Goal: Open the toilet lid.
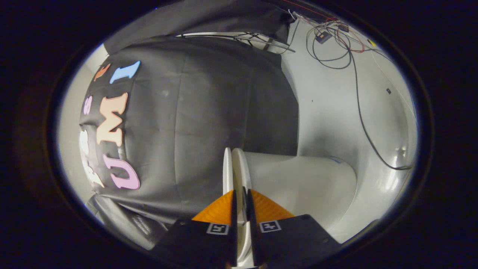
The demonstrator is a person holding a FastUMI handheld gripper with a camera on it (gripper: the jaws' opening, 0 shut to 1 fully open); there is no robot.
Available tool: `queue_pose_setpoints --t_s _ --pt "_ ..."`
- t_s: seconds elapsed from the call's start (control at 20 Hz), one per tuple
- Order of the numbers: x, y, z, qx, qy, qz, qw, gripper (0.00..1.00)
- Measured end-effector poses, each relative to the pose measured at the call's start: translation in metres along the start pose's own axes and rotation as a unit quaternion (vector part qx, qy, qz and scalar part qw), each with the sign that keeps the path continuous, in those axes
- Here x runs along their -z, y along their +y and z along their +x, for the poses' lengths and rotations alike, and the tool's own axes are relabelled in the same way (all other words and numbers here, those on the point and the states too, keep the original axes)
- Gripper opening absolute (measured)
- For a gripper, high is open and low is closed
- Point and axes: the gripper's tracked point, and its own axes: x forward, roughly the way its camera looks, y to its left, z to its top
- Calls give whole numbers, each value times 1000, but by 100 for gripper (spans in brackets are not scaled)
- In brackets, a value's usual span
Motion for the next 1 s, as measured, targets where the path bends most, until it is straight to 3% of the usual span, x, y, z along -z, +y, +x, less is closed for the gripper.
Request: queue_pose_setpoints --t_s 0.1,0.15,0.55,0.75,1.0 --pt "0 4 -2 -5 0 -7 1000 4" --pt "2 8 -5 -13 -1 -13 1000 3" --pt "19 92 -20 -29 -12 -138 990 3" --pt "42 152 -27 -49 -15 -213 976 4" --pt "92 226 -34 -73 -5 -310 948 7"
